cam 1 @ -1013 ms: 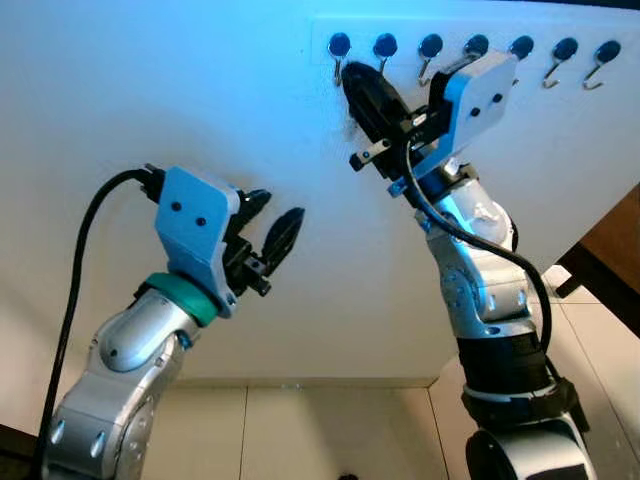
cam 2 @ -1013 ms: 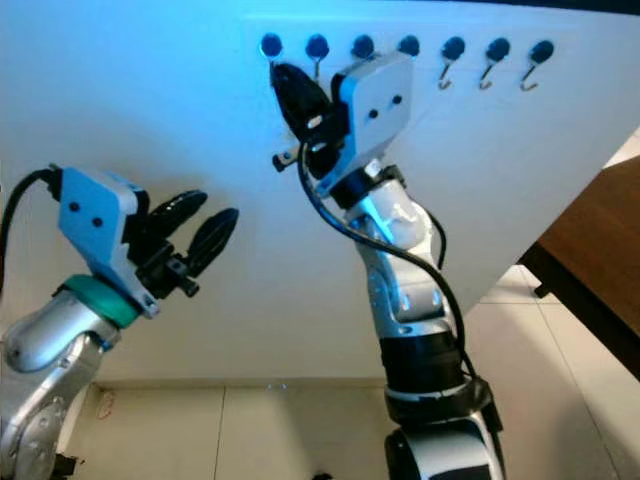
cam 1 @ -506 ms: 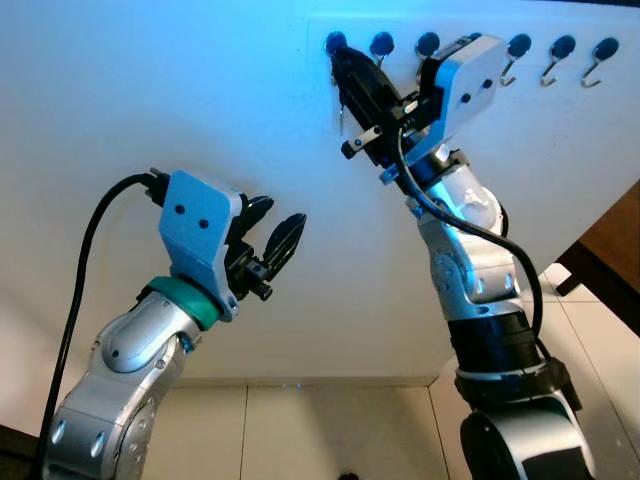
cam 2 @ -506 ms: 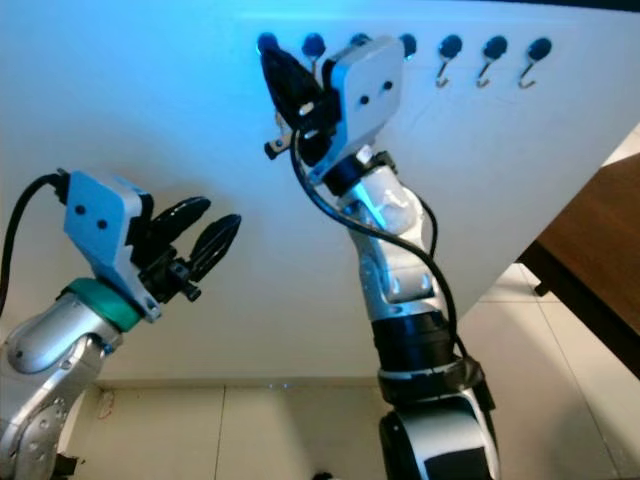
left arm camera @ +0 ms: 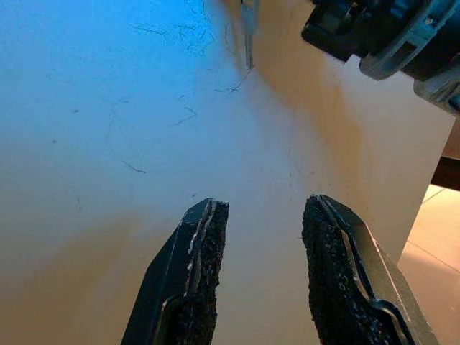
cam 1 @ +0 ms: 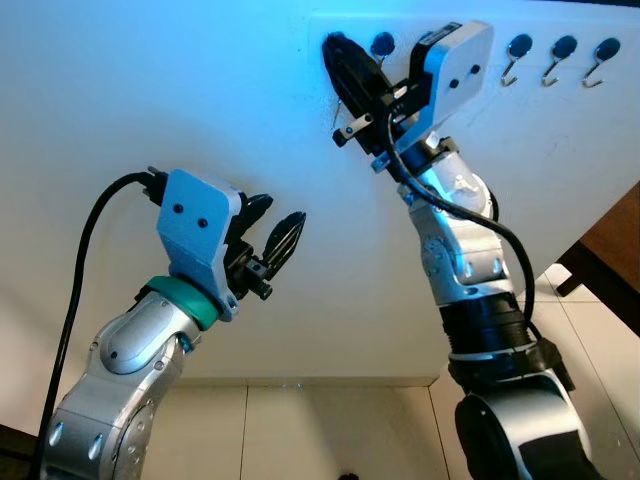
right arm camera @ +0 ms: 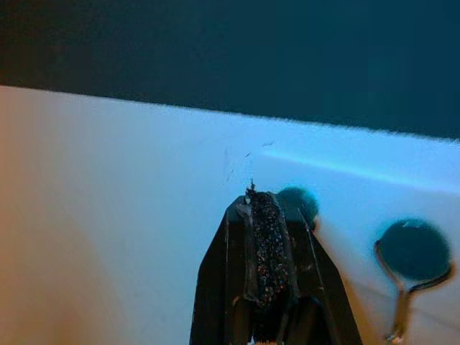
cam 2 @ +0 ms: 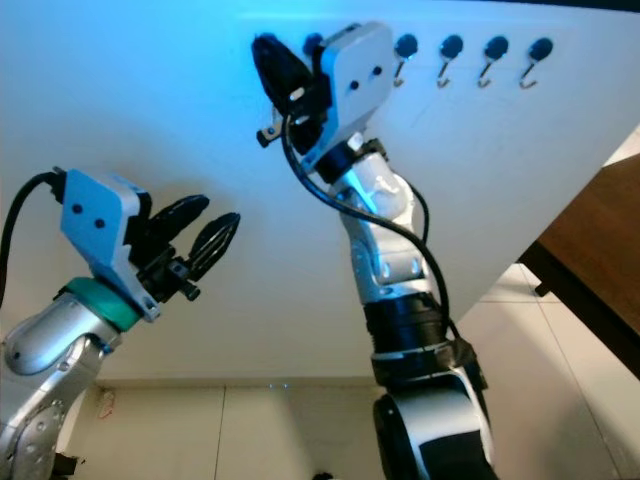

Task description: Hang keys on a hook

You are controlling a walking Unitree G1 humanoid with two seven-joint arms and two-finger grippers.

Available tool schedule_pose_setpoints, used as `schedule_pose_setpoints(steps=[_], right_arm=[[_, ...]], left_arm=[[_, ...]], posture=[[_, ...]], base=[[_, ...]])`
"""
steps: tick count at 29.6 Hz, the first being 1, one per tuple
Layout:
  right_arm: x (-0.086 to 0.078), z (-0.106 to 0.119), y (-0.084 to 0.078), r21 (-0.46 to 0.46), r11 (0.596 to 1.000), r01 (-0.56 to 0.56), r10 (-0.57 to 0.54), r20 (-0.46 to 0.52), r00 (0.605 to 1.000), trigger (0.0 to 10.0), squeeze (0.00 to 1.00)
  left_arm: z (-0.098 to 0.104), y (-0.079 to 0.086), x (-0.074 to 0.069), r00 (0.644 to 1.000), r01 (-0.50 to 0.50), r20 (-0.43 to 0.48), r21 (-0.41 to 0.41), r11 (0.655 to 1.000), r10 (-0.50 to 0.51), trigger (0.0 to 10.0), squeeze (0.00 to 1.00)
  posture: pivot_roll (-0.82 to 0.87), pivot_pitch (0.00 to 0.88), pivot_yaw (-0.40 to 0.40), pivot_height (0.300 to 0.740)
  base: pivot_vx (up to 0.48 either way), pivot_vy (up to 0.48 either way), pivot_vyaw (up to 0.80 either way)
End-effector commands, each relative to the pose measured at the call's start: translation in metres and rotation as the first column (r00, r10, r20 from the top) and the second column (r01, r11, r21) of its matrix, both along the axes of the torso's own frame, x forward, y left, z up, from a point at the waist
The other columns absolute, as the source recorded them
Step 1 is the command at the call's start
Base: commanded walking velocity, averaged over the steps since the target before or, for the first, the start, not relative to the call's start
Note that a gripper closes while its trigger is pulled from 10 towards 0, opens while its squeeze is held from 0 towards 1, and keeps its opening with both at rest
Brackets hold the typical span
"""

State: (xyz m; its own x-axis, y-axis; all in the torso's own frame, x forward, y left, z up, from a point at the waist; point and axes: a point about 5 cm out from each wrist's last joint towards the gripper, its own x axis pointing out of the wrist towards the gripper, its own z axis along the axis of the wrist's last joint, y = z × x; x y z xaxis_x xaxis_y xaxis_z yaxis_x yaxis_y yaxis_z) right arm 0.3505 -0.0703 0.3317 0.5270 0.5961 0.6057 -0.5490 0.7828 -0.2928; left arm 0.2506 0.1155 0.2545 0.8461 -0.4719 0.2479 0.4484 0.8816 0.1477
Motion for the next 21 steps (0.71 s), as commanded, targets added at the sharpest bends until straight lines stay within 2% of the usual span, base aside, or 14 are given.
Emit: schedule_pose_setpoints(steps=[1, 7, 16, 21], right_arm=[[0.000, 0.001, 0.006, -0.017, 1.000, -0.026, 0.026, 0.002, 1.000, 10.0, 0.00], [0.006, -0.019, 0.008, -0.112, 0.994, 0.011, -0.017, -0.055, 0.998, 10.0, 0.00], [0.003, -0.027, 0.007, -0.113, 0.994, 0.010, -0.018, -0.071, 0.997, 10.0, 0.00], [-0.001, -0.031, 0.009, -0.167, 0.986, -0.003, -0.006, -0.048, 0.999, 10.0, 0.00]], left_arm=[[0.002, -0.001, -0.002, 1.000, 0.009, 0.006, 0.004, 1.000, -0.009, 10.0, 0.00], [0.001, -0.001, -0.002, 1.000, 0.007, 0.002, 0.003, 1.000, -0.007, 10.0, 0.00], [0.001, -0.002, -0.002, 1.000, 0.009, -0.001, 0.003, 1.000, -0.009, 10.0, 0.00], [0.001, -0.002, -0.001, 1.000, 0.011, -0.004, 0.002, 1.000, -0.011, 10.0, 0.00]], posture=[[-0.01, 0.081, 0.081, 0.740], [-0.01, 0.083, 0.084, 0.740], [-0.01, 0.081, 0.085, 0.740], [-0.01, 0.081, 0.087, 0.740]], base=[[0.000, 0.000, 0.00], [0.000, 0.000, 0.00], [0.000, 0.000, 0.00], [0.000, 0.000, 0.00]])
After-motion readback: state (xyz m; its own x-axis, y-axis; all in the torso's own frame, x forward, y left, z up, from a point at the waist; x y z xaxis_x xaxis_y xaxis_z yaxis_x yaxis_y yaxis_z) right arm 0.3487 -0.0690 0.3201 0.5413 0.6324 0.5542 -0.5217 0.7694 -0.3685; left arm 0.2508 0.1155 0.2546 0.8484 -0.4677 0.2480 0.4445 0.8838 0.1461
